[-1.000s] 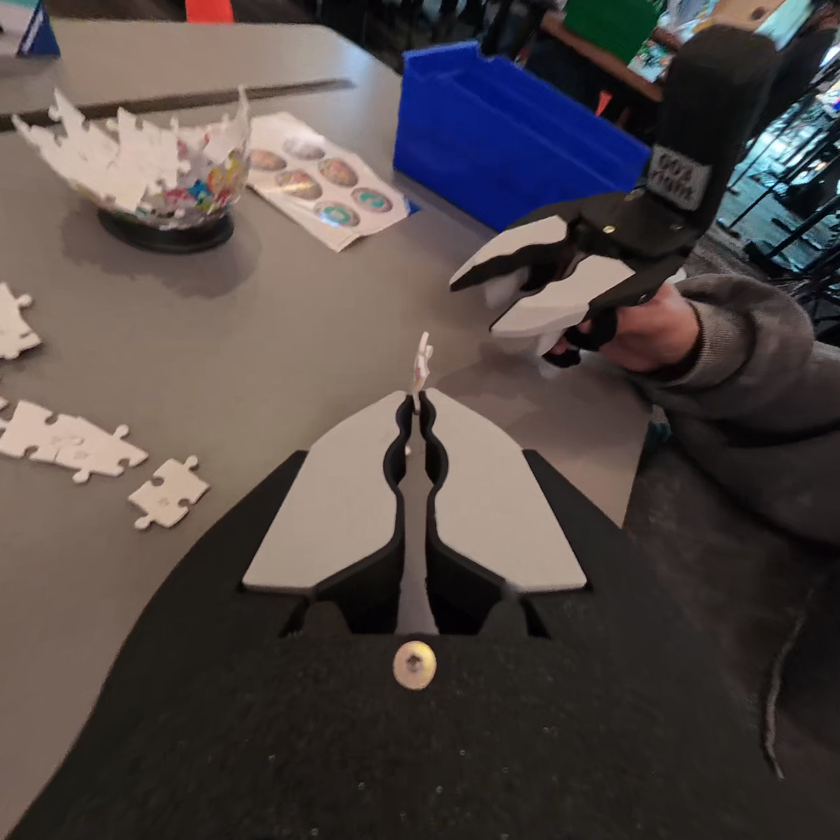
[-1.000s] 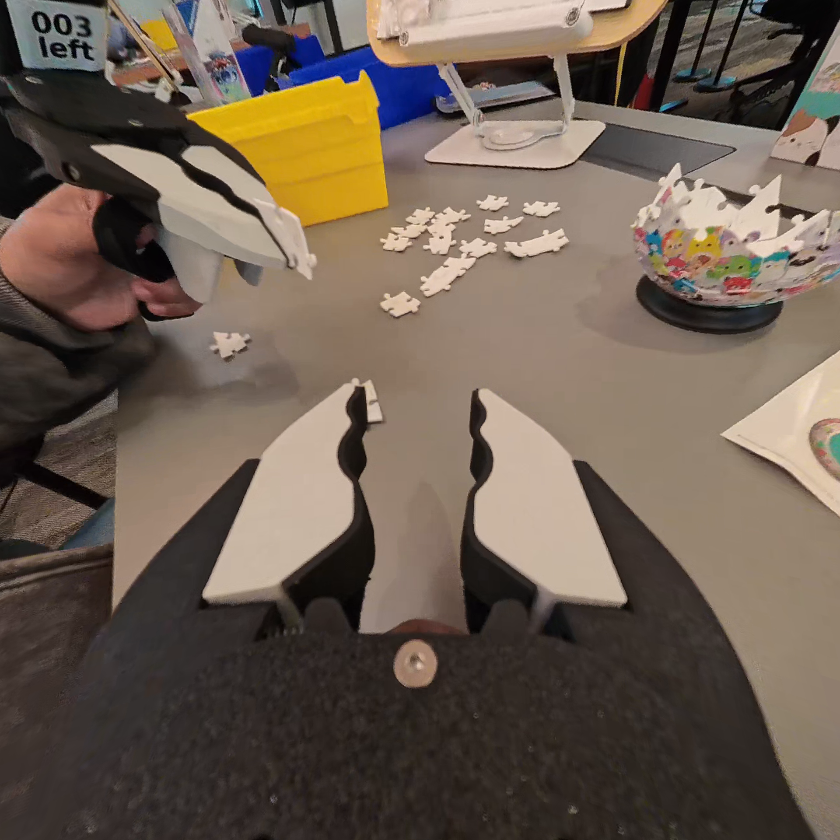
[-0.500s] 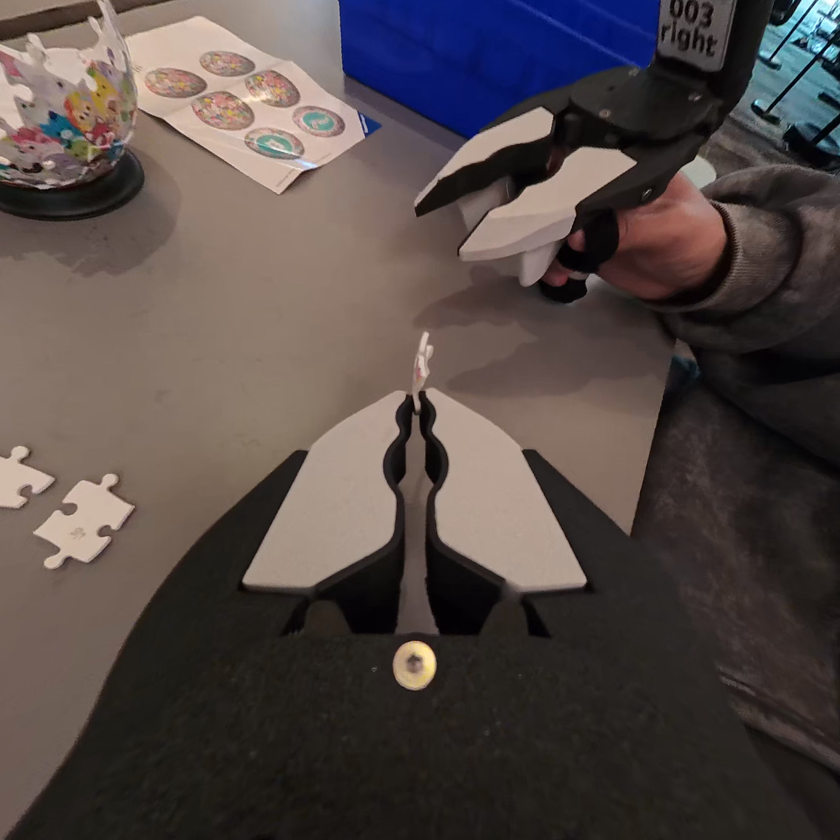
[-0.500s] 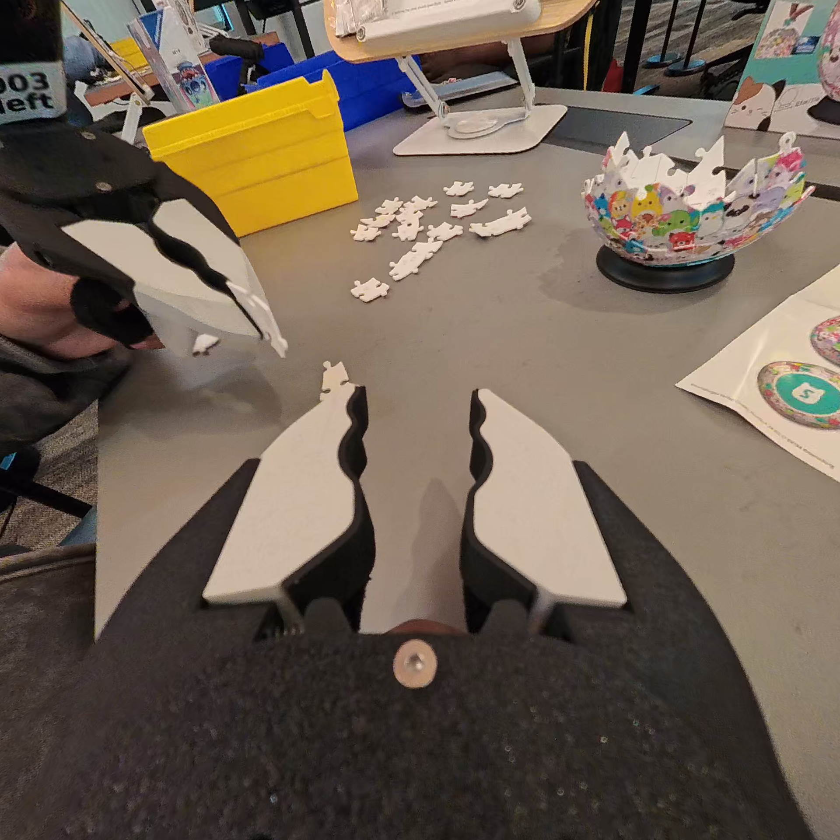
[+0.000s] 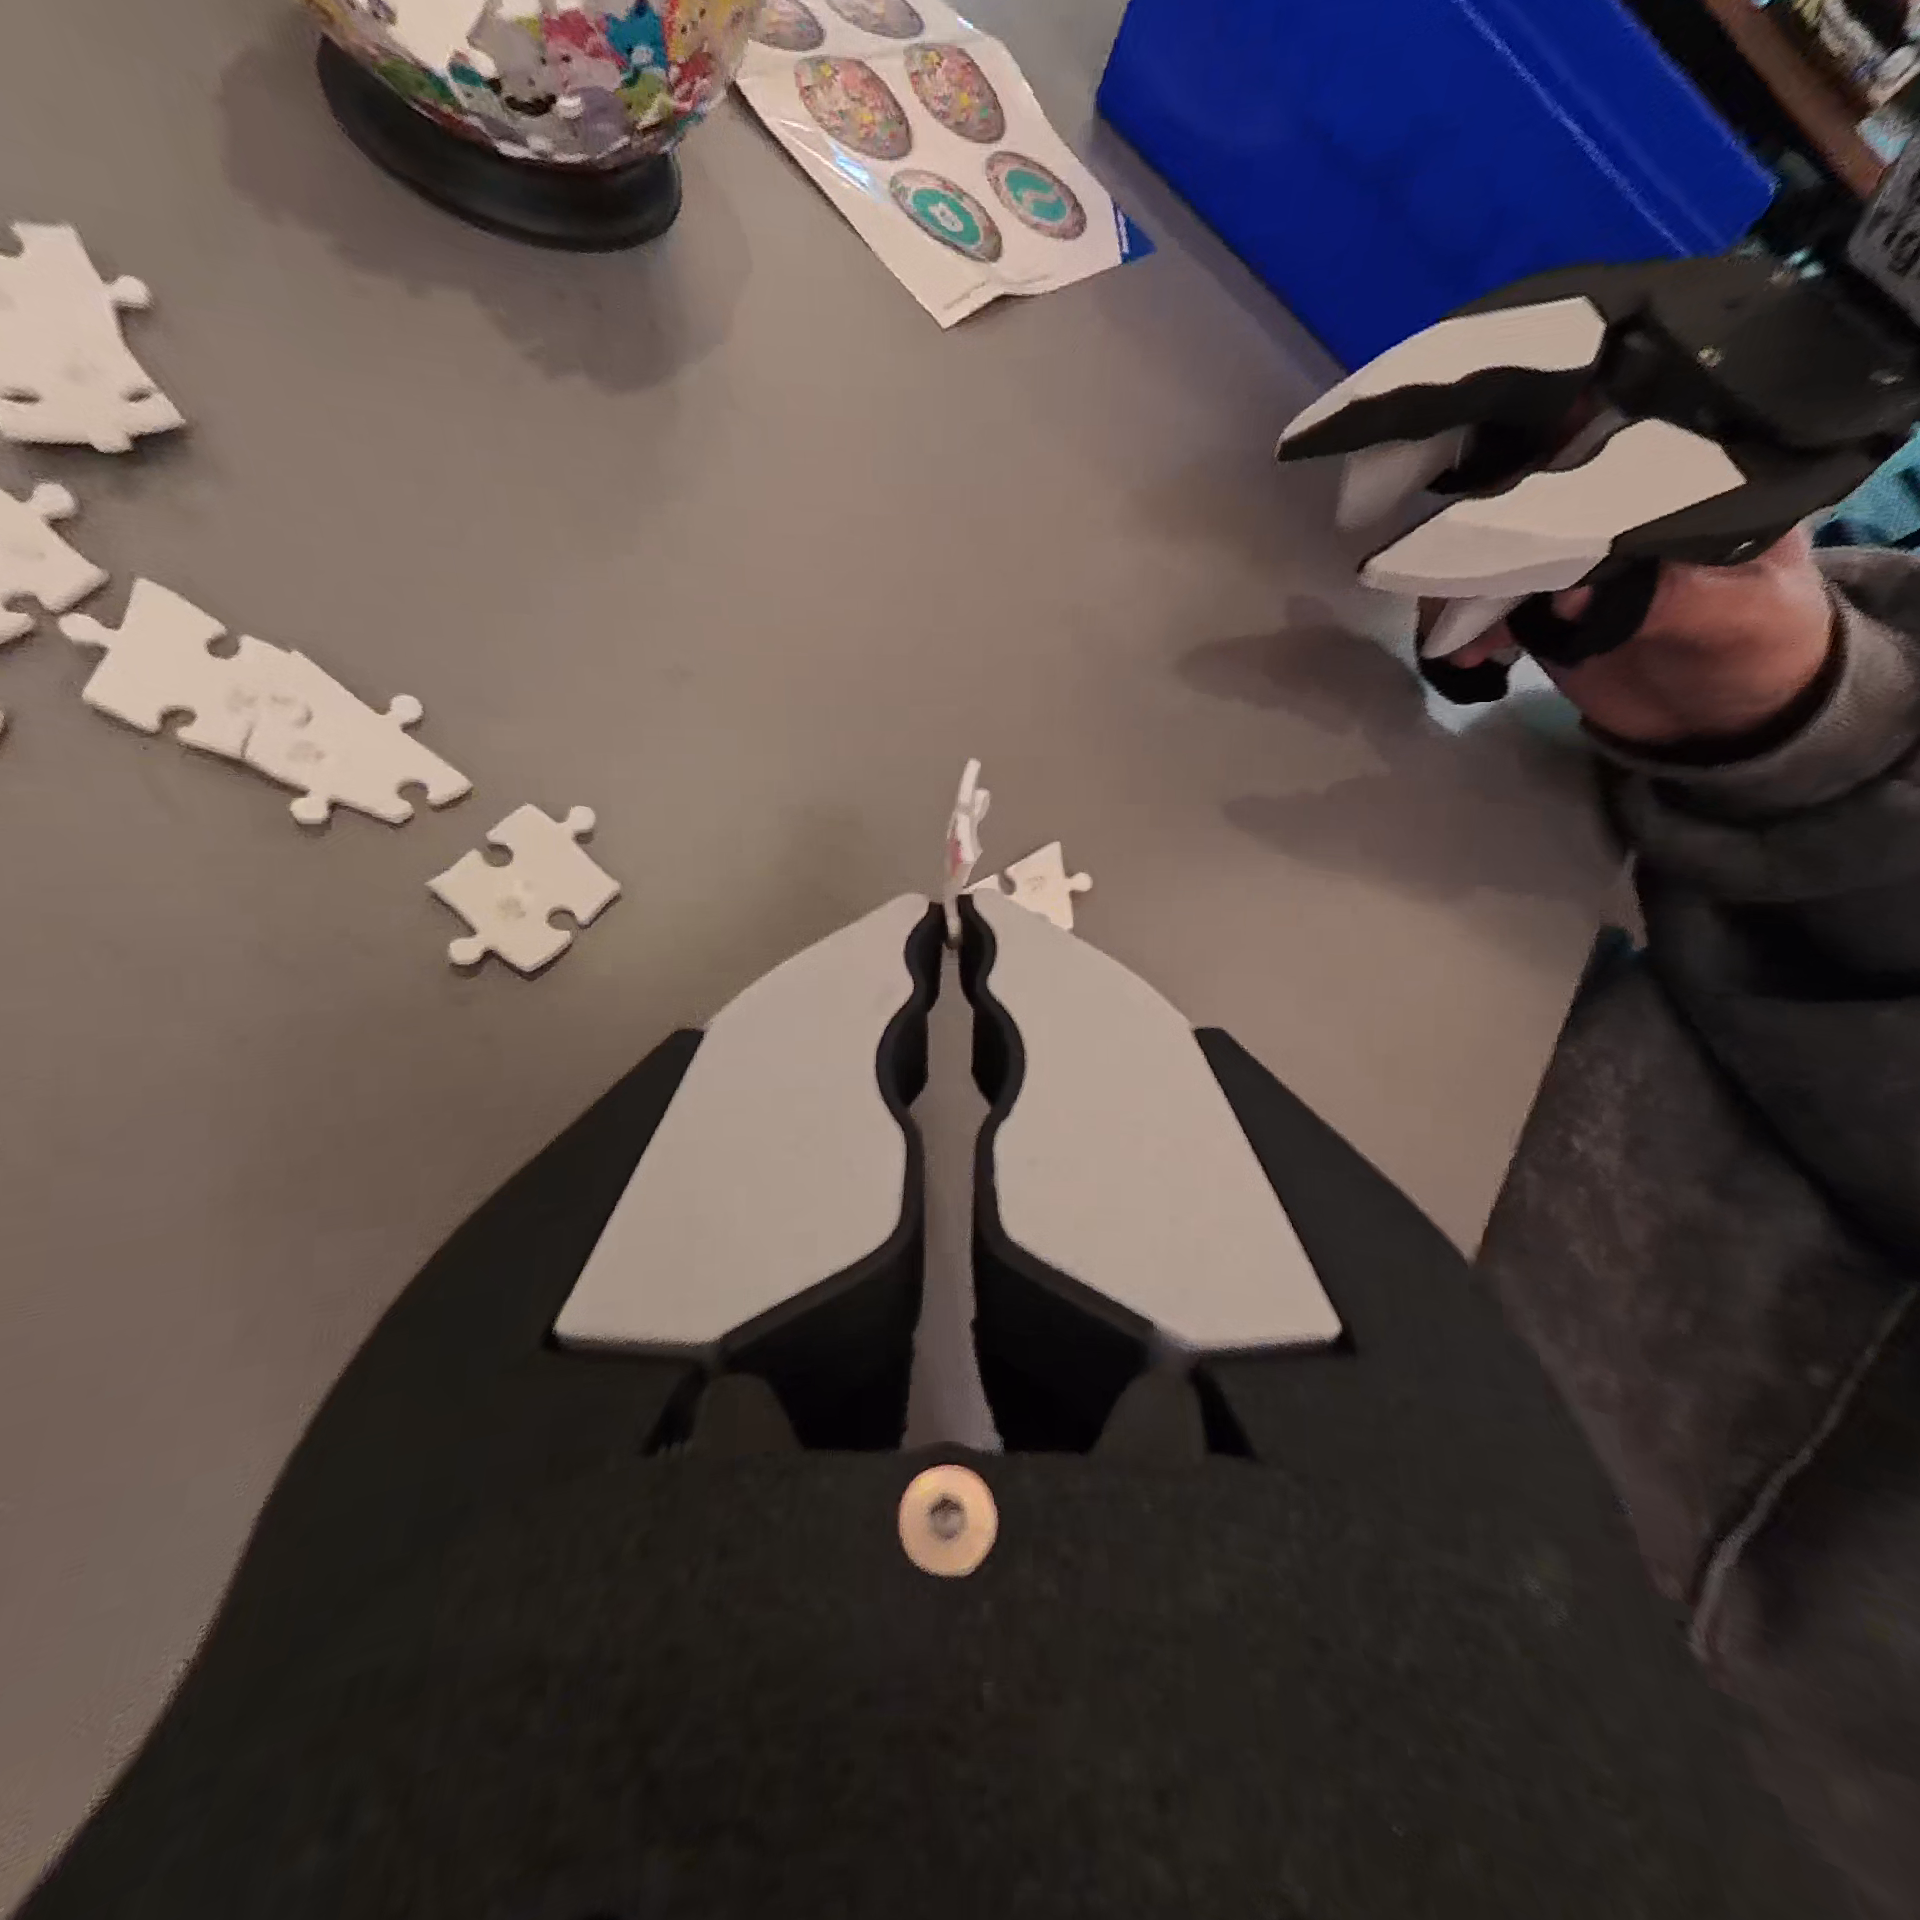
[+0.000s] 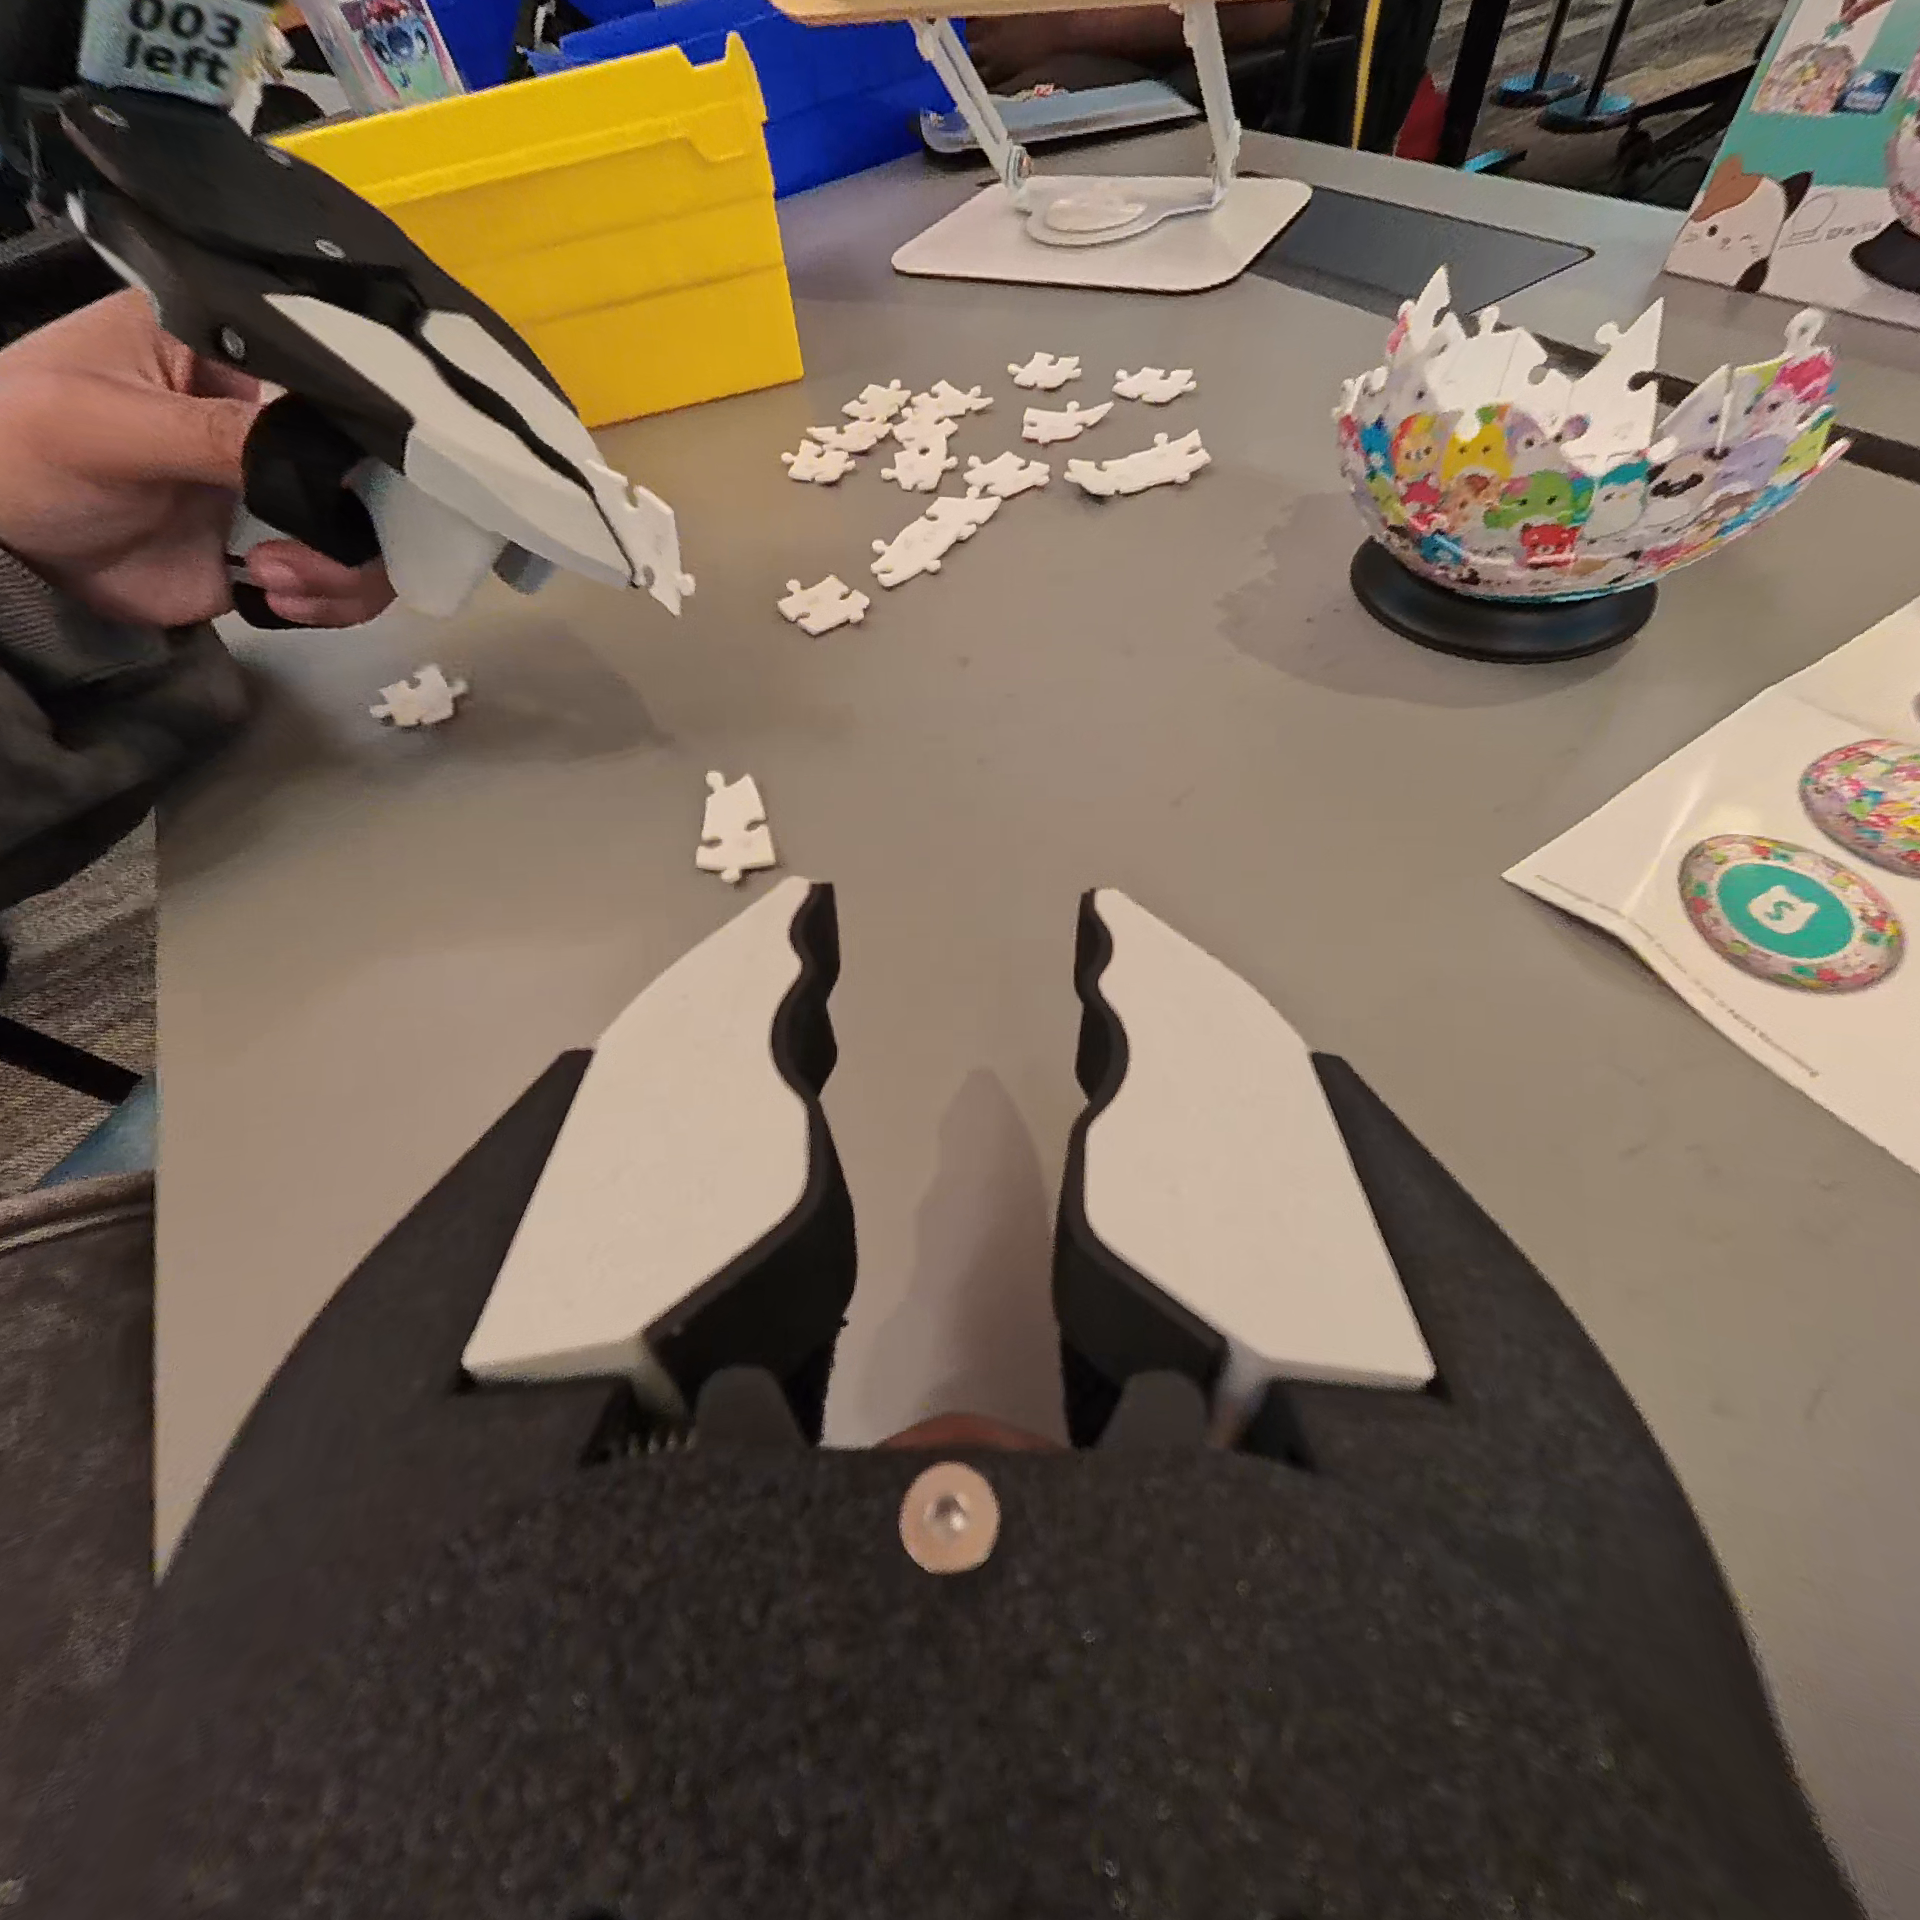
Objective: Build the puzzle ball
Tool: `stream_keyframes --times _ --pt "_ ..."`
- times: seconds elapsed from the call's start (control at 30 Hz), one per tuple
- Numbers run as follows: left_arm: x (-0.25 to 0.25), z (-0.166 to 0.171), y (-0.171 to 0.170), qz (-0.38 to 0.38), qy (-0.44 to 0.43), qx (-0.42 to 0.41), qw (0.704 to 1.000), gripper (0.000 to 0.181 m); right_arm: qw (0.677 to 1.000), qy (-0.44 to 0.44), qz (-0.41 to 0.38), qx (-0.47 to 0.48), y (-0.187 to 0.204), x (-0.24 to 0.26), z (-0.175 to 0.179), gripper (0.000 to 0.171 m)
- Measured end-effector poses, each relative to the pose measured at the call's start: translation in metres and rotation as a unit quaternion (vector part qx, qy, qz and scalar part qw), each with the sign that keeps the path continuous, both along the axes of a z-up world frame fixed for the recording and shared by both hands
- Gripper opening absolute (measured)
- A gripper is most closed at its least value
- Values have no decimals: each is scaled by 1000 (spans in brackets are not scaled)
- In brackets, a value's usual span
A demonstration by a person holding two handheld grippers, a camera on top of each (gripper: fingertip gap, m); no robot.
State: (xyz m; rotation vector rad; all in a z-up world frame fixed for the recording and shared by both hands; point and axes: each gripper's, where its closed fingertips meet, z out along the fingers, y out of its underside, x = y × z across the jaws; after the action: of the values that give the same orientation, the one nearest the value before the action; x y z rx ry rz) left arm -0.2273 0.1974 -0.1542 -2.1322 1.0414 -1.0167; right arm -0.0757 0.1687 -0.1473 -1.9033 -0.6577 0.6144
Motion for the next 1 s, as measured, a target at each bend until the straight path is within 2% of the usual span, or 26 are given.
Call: stream_keyframes --times 0.23,0.33,0.5,0.6,0.73,0.87,1.0 --pt "-10 0 10 -7 52 1 999 2 999 23 -4 -26 5 3 -5 43" --pt "-2 0 4 -16 37 -40 998 2 1000 -13 6 -18 2 -3 -10 43" --pt "28 -13 20 -41 88 -119 988 2 998 -49 28 -9 -4 -16 -15 43" --pt "55 -24 22 -90 119 -196 969 2 997 -64 40 -11 -6 -20 -18 43" --pt "70 -35 25 -103 146 -231 957 2 995 -85 48 -10 -7 -21 -22 43" --pt "66 -50 30 -87 185 -232 951 7 993 -104 54 -9 -7 -19 -26 43" --pt "62 -53 30 -82 184 -223 954 9 993 -100 57 4 -5 -18 -20 43"
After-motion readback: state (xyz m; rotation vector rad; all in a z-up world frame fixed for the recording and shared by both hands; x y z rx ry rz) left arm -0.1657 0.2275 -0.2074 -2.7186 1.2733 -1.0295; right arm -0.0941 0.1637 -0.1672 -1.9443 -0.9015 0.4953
